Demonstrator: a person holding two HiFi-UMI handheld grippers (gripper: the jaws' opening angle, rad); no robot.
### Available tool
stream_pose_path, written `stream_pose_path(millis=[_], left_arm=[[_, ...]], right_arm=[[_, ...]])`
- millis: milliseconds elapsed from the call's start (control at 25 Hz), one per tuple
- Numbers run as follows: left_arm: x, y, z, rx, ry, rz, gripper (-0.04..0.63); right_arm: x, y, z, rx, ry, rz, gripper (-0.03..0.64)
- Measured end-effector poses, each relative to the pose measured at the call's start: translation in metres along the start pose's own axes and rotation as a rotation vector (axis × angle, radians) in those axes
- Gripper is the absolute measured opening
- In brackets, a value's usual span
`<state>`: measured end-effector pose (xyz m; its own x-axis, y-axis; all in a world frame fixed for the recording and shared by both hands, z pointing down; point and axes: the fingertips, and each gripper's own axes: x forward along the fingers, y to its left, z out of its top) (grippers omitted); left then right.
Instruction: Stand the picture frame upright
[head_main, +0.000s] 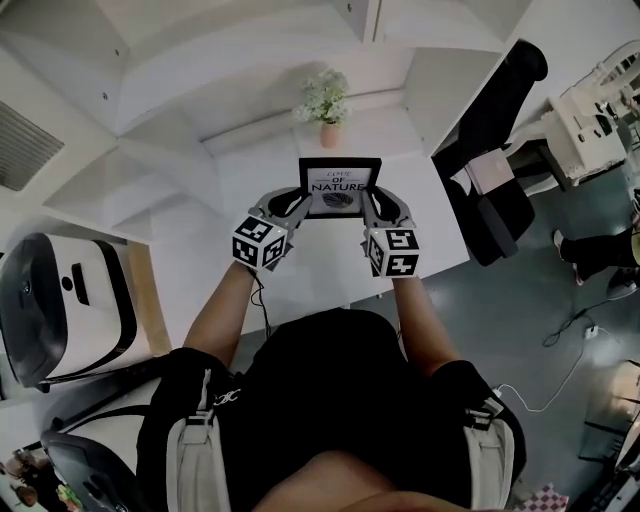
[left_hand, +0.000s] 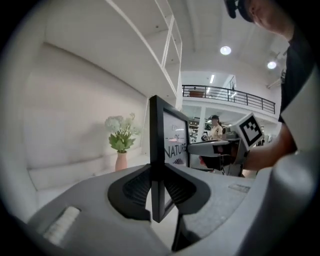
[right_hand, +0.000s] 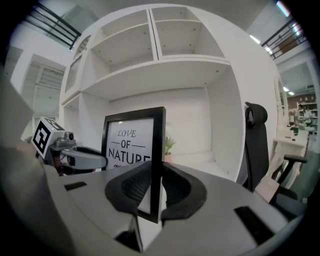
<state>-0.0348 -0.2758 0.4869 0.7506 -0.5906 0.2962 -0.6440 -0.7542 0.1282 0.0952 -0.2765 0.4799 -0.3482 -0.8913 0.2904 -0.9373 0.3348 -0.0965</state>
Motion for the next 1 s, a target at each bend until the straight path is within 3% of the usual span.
stream_pose_path(millis=[120, 280, 480, 1000], left_arm=[[-0.009, -0.001, 0.012, 0.023, -0.033, 0.026, 0.086], [-0.021, 0.001, 0.015, -0.011, -0.046, 0.037, 0.086], [-0.040, 0.010, 0.016, -0.010, -0.064, 0.113, 0.086], [-0.131, 0.050, -0.002, -0.049, -0.090, 0.440, 0.084]], right_arm=[[-0.002, 0.006, 0.016, -0.028, -0.031, 0.019, 0.071], [-0.001, 0.015, 0.022, -0.035, -0.043, 0.045, 0.071], [0.008, 0.034, 0.029, -0.055, -0.049, 0.111, 0.071], [0.055, 0.131, 0.032, -0.102, -0.065, 0.405, 0.069]])
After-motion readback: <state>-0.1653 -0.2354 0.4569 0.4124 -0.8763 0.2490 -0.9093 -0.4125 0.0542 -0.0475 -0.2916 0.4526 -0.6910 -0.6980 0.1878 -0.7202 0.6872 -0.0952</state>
